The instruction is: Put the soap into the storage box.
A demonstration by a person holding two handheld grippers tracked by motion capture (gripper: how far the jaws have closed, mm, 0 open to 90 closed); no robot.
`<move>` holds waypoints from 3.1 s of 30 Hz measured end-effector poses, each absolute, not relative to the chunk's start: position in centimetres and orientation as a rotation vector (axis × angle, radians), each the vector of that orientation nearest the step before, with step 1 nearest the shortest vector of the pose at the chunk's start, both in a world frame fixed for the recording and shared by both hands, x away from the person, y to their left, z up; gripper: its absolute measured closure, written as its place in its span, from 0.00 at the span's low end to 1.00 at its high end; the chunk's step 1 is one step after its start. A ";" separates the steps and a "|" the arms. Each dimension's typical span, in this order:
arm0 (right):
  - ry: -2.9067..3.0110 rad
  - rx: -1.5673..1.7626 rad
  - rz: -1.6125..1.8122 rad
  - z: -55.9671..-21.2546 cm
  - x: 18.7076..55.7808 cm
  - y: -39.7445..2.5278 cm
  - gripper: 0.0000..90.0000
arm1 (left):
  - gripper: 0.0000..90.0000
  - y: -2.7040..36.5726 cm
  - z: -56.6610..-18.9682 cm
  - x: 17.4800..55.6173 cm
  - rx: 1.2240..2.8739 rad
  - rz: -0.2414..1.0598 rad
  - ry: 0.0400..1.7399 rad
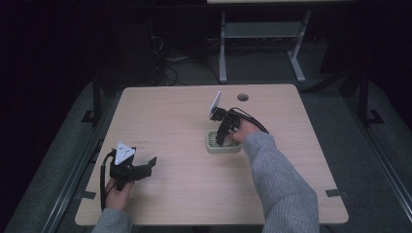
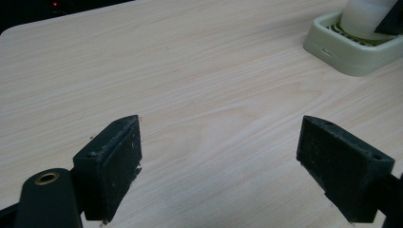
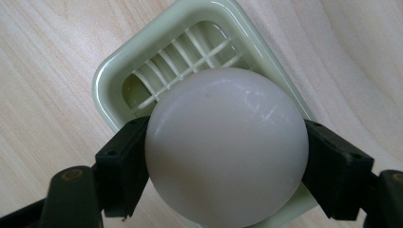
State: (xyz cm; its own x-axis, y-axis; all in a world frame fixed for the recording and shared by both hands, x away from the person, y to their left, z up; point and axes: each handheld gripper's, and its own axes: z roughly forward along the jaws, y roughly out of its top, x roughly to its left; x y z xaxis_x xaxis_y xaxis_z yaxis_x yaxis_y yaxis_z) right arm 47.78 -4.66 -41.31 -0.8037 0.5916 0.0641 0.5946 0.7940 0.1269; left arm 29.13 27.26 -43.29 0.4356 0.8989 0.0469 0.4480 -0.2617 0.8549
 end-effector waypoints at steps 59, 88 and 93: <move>-2.925 -1.080 -0.440 -36.5 45.3 -10.8 0.24 | 0.16 27.1 -43.3 29.1 1.890 0.706 1.135; -2.913 -1.107 -0.434 -36.5 43.6 -13.4 0.24 | 0.16 27.0 -43.4 29.0 1.901 0.705 1.134; -2.914 -1.113 -0.428 -36.5 43.3 -13.7 0.24 | 0.16 27.0 -43.4 29.0 1.903 0.706 1.133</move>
